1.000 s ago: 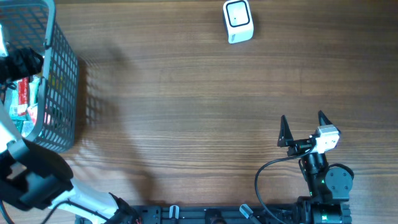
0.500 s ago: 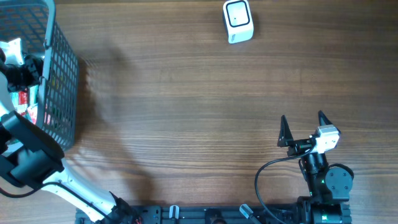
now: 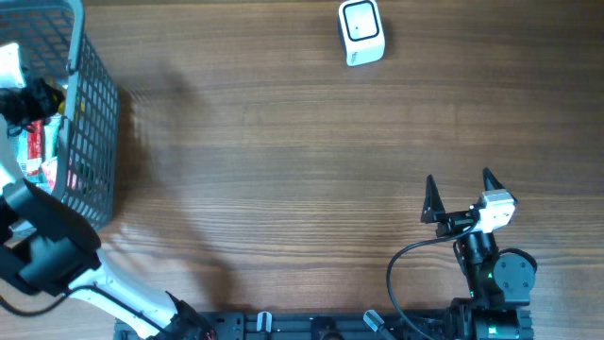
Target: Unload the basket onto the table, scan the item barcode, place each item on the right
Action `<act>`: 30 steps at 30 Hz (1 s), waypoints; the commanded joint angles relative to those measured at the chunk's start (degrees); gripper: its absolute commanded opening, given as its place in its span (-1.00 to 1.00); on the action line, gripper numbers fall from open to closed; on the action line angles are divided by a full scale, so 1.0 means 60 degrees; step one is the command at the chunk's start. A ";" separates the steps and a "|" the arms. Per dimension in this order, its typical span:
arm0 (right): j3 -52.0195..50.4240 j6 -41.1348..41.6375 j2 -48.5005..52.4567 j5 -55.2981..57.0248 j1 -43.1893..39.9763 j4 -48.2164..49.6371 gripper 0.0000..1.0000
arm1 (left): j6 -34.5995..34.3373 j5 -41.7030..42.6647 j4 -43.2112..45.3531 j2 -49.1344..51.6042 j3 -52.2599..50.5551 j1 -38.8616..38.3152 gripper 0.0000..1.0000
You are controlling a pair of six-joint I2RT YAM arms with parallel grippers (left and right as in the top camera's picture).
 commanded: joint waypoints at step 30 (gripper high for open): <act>-0.0011 -0.0098 -0.0051 -0.0015 -0.0036 0.0033 0.99 | -0.3432 -0.0386 -0.3333 -0.6444 0.0062 -0.5890 -0.09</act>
